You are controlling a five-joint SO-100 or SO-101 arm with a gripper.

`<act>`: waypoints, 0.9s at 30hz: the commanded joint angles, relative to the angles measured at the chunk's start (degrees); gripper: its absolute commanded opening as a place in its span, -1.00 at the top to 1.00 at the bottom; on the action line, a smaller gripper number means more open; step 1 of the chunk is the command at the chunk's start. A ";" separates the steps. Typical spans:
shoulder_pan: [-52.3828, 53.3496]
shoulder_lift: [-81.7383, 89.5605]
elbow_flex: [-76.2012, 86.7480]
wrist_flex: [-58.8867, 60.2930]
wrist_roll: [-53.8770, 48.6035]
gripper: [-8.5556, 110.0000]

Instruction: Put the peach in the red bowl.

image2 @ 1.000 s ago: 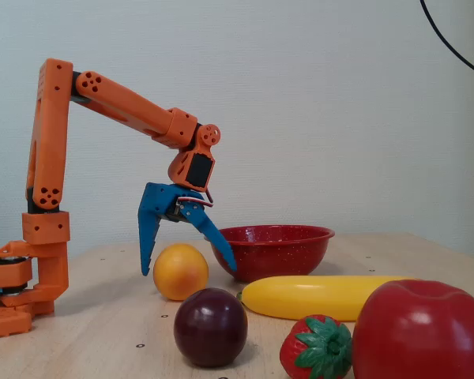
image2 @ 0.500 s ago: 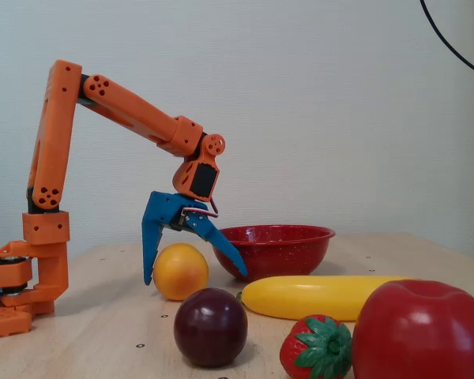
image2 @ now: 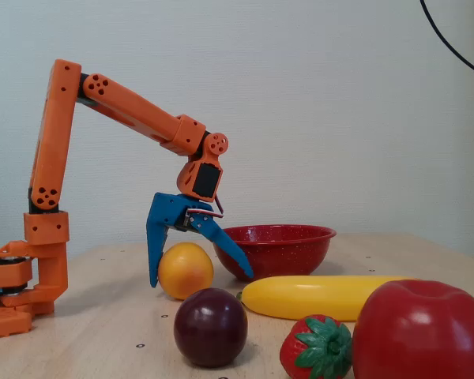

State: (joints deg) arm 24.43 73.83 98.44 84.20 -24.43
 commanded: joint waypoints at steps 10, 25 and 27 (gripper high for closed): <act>-1.67 2.46 -0.53 0.18 0.53 -0.13; -1.14 3.34 0.00 0.79 0.88 -0.10; -1.14 3.43 -0.18 0.62 0.70 -0.10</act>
State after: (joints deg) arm 24.26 73.83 99.32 84.20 -24.43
